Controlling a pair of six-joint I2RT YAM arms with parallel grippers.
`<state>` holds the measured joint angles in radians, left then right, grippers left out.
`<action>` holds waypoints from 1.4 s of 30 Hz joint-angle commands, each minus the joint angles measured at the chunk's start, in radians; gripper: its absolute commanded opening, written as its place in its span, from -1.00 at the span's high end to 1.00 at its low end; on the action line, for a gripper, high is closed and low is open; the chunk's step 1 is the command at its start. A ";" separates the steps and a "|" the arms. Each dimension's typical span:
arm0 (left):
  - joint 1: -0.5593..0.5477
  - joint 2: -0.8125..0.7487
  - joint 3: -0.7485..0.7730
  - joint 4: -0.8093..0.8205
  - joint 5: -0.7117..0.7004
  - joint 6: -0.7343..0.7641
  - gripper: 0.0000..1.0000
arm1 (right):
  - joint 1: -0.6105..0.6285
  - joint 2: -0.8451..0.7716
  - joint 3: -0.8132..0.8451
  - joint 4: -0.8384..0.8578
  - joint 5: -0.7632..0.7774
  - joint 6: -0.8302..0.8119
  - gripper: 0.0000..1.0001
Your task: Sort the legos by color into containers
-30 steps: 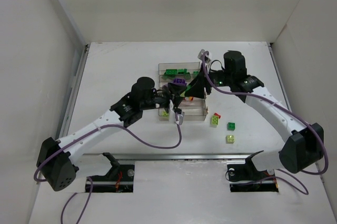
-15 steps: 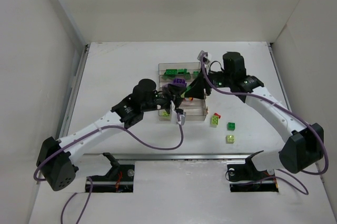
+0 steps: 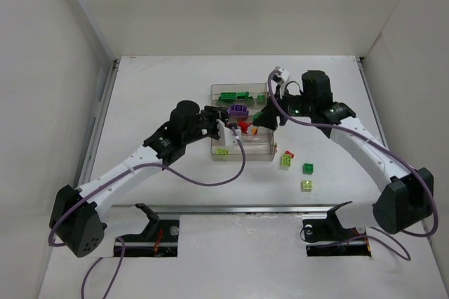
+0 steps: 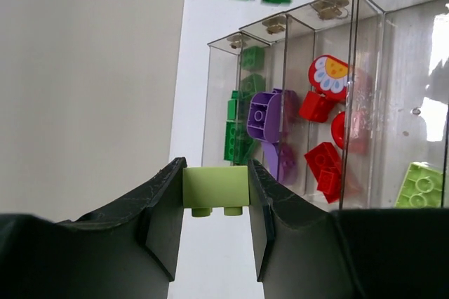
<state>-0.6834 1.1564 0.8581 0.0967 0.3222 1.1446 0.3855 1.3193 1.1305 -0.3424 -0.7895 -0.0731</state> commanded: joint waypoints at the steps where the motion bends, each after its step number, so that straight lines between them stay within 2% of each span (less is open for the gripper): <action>1: 0.013 -0.018 -0.008 0.018 -0.008 -0.147 1.00 | -0.007 0.076 0.038 0.167 0.152 0.108 1.00; 5: 0.048 -0.018 -0.018 0.018 -0.008 -0.314 1.00 | -0.007 0.277 0.230 0.169 0.544 0.268 1.00; 8: 0.081 0.003 -0.018 0.018 -0.008 -0.414 1.00 | 0.016 0.424 0.392 0.169 0.738 0.328 1.00; 13: 0.113 0.003 -0.063 0.028 -0.008 -0.439 1.00 | 0.049 0.581 0.512 0.169 0.893 0.340 1.00; 17: 0.134 0.012 -0.082 0.049 0.001 -0.470 1.00 | 0.058 0.688 0.619 0.178 0.918 0.340 0.90; 18: 0.145 0.012 -0.091 0.049 0.002 -0.470 1.00 | 0.058 0.734 0.641 0.178 0.918 0.340 0.81; 20: 0.154 0.023 -0.091 0.049 0.021 -0.479 1.00 | 0.058 0.799 0.709 0.178 0.918 0.340 0.50; 22: 0.166 0.023 -0.100 0.049 0.031 -0.479 1.00 | 0.067 0.810 0.719 0.178 0.928 0.340 0.33; 23: 0.166 0.023 -0.100 0.058 0.031 -0.479 1.00 | 0.067 0.819 0.729 0.169 0.928 0.340 0.07; 25: 0.176 0.032 -0.100 0.058 0.031 -0.479 1.00 | 0.067 0.810 0.715 0.169 0.918 0.340 -0.11; 32: 0.176 0.043 -0.100 0.098 0.041 -0.450 1.00 | 0.067 0.781 0.660 0.169 0.863 0.302 -0.20; 36: 0.176 0.043 -0.100 0.098 0.051 -0.450 1.00 | 0.067 0.781 0.651 0.169 0.825 0.302 -0.61; 42: 0.167 0.043 -0.100 0.089 0.107 -0.450 1.00 | 0.067 0.712 0.631 0.158 0.838 0.302 -0.72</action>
<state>-0.5102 1.2034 0.7628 0.1459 0.3676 0.6979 0.4404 2.1323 1.7706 -0.2092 0.0505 0.2325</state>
